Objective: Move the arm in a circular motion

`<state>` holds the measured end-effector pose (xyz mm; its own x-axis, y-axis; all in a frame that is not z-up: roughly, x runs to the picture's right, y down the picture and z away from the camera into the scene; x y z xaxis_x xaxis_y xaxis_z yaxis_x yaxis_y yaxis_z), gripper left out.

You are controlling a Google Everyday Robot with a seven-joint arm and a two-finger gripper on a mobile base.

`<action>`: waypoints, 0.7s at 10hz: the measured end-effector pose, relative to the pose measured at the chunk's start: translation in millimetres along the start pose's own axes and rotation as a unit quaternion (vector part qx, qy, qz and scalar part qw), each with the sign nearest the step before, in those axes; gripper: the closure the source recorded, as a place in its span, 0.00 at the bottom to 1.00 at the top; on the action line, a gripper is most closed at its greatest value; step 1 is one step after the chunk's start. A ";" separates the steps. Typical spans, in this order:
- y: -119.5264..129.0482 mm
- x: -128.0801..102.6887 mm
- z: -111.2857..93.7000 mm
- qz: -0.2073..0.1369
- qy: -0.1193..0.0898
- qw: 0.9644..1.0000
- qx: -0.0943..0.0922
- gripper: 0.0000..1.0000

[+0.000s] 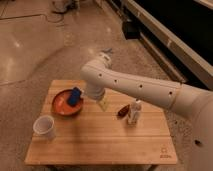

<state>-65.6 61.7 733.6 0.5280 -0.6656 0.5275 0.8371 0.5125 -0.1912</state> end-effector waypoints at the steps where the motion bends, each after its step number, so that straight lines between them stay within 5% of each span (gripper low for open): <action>1: -6.8 5.7 -1.6 -0.001 0.001 1.000 0.001 0.20; 4: -48.3 14.5 -9.8 -0.028 0.001 1.000 0.009 0.20; 7: -82.5 -23.2 -9.1 -0.081 -0.023 0.996 0.017 0.20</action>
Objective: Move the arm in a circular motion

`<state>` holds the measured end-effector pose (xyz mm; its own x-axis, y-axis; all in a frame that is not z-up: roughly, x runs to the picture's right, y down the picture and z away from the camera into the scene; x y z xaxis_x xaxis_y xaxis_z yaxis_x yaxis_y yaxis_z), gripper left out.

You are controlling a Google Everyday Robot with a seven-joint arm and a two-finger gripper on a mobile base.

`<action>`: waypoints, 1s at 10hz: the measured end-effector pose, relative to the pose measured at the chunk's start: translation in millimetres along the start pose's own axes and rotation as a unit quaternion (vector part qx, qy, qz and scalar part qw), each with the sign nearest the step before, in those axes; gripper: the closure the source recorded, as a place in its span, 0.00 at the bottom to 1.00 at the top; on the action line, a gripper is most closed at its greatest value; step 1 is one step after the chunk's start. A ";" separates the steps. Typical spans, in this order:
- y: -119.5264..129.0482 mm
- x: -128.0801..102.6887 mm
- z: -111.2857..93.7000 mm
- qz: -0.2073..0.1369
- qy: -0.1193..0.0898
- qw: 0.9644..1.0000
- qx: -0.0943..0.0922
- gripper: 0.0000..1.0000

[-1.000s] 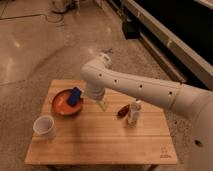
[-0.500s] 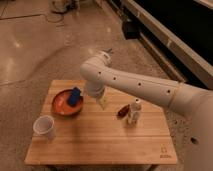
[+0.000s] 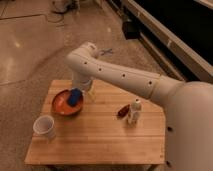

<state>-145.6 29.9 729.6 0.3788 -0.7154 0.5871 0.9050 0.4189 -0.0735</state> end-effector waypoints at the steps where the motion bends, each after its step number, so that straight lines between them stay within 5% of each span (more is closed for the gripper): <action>1: -12.5 -23.0 2.8 -0.025 -0.015 1.000 0.004 0.20; 3: -20.5 -73.3 3.8 -0.075 -0.042 0.996 0.008 0.20; 6: 17.2 -125.0 -14.8 -0.113 -0.054 0.992 -0.003 0.20; 10: 117.7 -152.5 -51.7 -0.054 -0.042 0.998 -0.012 0.20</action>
<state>-86.9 159.4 589.7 0.2618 -0.7067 0.6573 0.9445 0.3277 -0.0240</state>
